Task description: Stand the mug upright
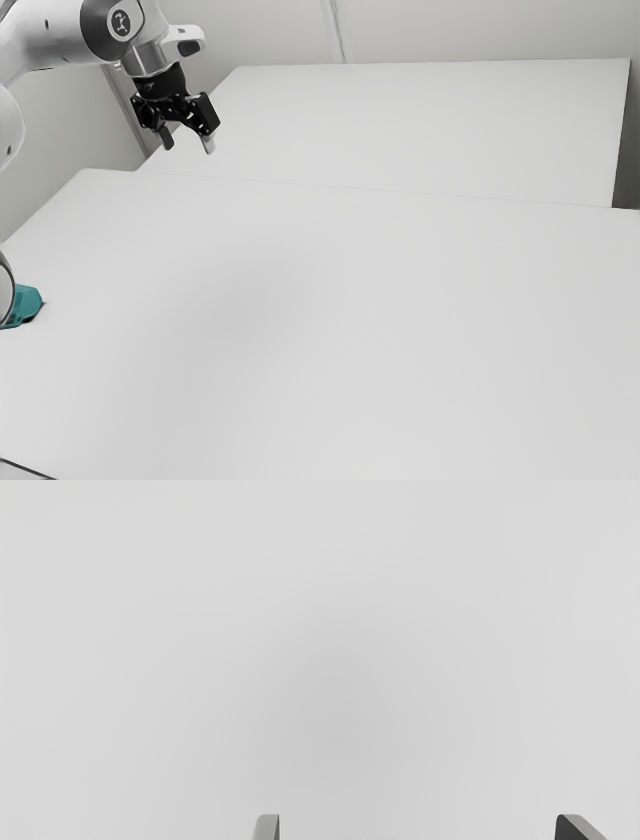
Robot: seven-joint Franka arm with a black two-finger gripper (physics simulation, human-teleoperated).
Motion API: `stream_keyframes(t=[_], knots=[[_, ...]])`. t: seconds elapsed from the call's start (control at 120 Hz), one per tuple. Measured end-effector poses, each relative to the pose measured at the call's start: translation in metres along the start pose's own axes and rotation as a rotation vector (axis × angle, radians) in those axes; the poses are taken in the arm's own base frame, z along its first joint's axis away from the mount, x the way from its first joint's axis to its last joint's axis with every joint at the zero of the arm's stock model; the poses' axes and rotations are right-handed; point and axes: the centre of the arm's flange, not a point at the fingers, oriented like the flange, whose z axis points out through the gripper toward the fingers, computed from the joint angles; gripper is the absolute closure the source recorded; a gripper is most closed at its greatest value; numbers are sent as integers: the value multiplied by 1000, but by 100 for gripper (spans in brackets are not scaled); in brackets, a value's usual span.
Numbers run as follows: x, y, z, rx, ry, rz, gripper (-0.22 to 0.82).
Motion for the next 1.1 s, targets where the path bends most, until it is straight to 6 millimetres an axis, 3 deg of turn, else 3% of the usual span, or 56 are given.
stream_keyframes(t=[0.317,0.458,0.642,0.8,0.917,1.1], knots=[[-1,-1,1,2,-5,-3,0],[-6,-21,-2,4,-9,-40,0],[-36,-116,-7,-131,1,-176,0],[-87,-222,-1,-305,29,-293,0],[-127,-289,15,-410,51,-352,0],[-189,-379,51,-540,88,-405,0]])
